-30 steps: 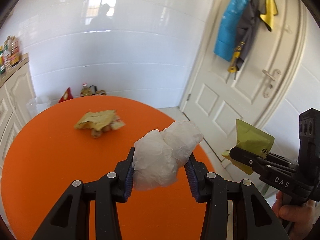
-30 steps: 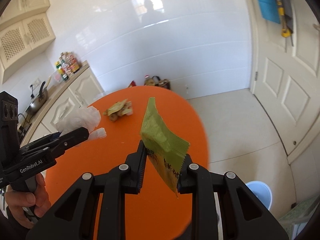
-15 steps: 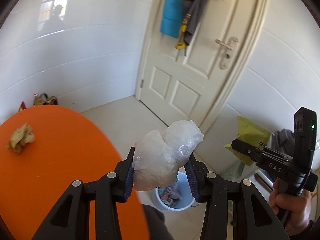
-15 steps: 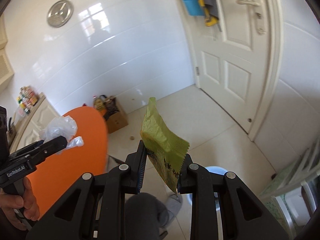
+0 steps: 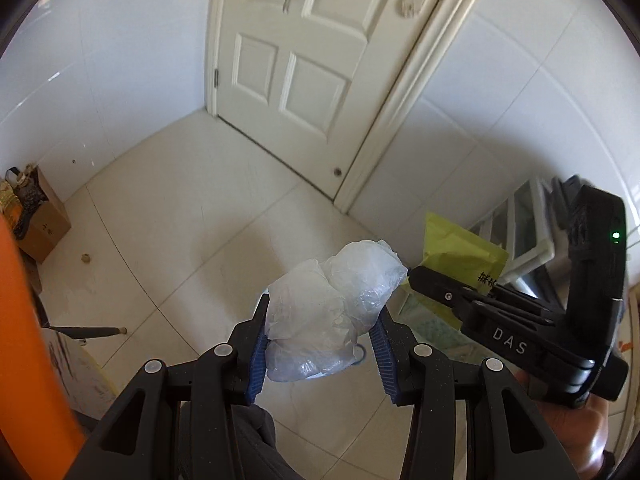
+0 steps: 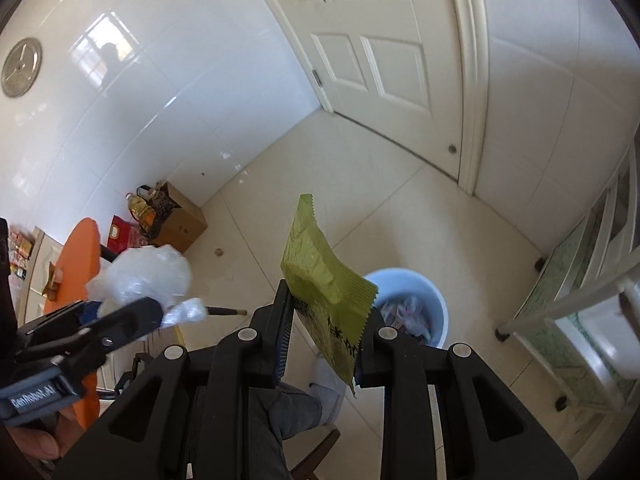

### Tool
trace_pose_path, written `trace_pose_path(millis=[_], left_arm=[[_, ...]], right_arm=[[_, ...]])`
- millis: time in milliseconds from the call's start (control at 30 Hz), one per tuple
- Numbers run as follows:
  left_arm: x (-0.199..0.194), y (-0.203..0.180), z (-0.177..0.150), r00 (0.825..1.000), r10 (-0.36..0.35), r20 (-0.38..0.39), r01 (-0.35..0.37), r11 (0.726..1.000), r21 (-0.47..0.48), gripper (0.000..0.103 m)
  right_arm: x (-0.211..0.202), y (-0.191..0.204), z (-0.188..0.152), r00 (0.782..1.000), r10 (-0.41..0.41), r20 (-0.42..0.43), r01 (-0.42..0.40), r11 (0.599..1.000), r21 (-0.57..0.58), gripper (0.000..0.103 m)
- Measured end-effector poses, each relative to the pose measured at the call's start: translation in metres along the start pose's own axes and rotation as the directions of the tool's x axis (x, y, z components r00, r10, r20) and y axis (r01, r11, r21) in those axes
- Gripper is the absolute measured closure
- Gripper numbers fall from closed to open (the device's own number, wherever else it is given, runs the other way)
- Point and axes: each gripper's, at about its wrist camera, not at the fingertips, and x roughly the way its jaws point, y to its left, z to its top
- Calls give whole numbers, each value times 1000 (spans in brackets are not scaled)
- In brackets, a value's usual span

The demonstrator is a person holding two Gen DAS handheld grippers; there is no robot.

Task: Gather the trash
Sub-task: 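Carry the tissue and green wrapper to the blue bucket, then open both tools over the bucket to drop the items, then return both tools to the orange table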

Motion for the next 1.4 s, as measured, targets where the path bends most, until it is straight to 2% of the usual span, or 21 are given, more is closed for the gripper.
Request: trace_pose_path(millis=[300,400,433,467,533,600,700,733,800,967,1267,1400], left_arm=[[101,9,64,985,-21,-170,20,1000,-10,58],[132,9,84,976,-6,-218,3,1000,-14,49],[140,11,86,974,2,-228,-4,1000,-12,41],[144,12,89,973,10,-231,-12,1000,-9,35],[152,14,96,972,26,-232,-29,1000,-10,28],[155,20,101,971,44,-235,-49,999,-16,17],[163,21,108,970,83,-227,-87,996,-9,17],[164,21,107,970,93,-225,-97,995,-8,16],[162,19,109,970,114,-214,-119,993,-9,12],[151,1,97,967,198,-161,-200,980,2,11],[87,-17,62,980,188,-70,-189,982,-9,11],[35,-11,40,984,177,2,-177,984,-18,11]], right_arm=[[43,-35,9,999,-1,-54,8,993,115,77],[52,-42,12,997,-11,-75,21,991,131,76],[55,-45,13,997,-15,-82,26,990,136,74],[57,-48,13,996,-19,-88,32,989,147,69],[59,-56,13,995,-34,-91,49,984,171,44],[60,-64,12,996,-24,-86,40,980,197,29],[59,-67,10,996,-37,-84,53,978,200,17],[57,-67,9,996,-43,-81,58,978,200,10],[55,-68,9,995,-67,-74,81,976,201,1],[45,-62,5,994,-99,-51,107,976,190,0],[11,-37,6,996,-93,20,88,981,171,0],[-12,-16,9,995,-79,63,70,988,140,0]])
